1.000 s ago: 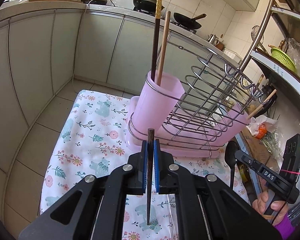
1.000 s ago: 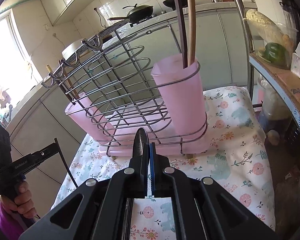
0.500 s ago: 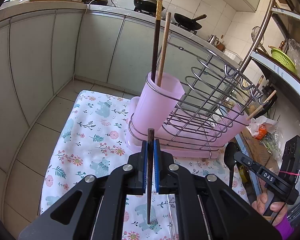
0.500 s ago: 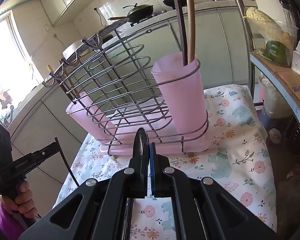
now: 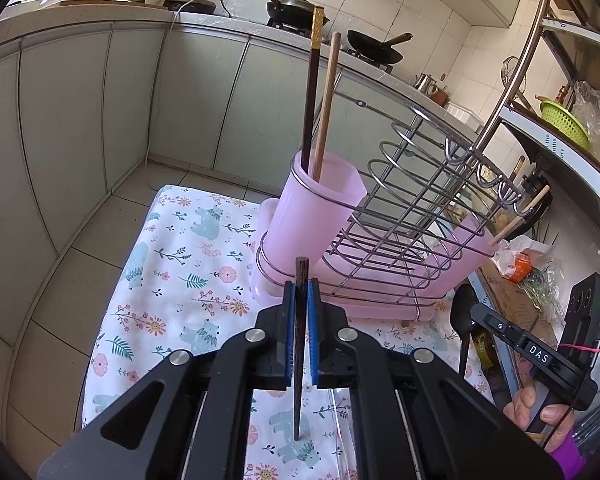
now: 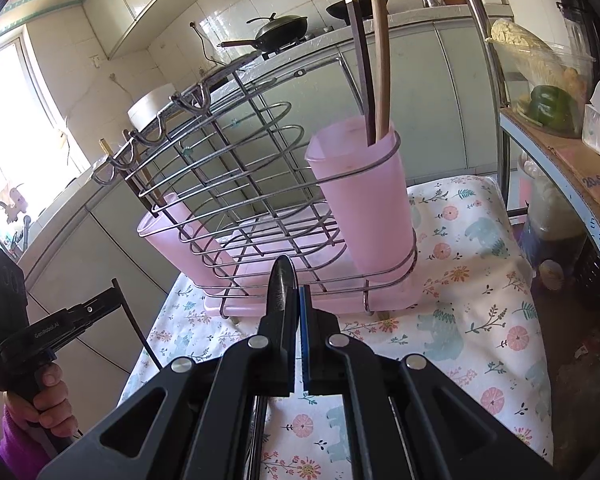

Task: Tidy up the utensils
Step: 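Lift both held chopsticks upright in front of the rack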

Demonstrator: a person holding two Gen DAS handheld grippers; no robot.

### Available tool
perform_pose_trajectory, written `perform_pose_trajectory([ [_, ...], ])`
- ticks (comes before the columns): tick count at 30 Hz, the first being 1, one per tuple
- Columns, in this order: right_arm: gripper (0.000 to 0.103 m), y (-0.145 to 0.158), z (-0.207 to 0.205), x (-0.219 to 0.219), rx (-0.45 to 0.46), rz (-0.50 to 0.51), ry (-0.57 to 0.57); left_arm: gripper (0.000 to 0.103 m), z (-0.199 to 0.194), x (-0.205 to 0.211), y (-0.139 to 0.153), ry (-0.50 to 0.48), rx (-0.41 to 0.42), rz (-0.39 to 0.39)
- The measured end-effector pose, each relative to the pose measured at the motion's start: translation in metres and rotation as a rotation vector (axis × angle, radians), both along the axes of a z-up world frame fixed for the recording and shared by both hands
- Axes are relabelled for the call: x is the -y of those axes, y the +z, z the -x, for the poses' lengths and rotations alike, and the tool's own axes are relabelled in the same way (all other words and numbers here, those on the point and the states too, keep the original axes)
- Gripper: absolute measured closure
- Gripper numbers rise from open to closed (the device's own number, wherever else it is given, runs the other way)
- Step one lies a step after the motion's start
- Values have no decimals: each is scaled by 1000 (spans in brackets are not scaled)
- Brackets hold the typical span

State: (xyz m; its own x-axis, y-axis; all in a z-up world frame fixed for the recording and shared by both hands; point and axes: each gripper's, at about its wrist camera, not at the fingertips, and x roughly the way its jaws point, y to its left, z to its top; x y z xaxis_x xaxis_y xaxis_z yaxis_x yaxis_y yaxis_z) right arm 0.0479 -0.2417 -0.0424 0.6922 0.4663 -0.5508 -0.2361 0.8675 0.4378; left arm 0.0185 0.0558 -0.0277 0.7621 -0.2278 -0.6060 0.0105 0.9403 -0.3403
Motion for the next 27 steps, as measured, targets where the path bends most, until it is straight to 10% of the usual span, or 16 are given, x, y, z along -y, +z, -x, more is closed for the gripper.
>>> perform_pose_trajectory([
  [27, 102, 7, 3, 6, 23, -15, -29, 98, 6, -2, 15, 2, 49, -4],
])
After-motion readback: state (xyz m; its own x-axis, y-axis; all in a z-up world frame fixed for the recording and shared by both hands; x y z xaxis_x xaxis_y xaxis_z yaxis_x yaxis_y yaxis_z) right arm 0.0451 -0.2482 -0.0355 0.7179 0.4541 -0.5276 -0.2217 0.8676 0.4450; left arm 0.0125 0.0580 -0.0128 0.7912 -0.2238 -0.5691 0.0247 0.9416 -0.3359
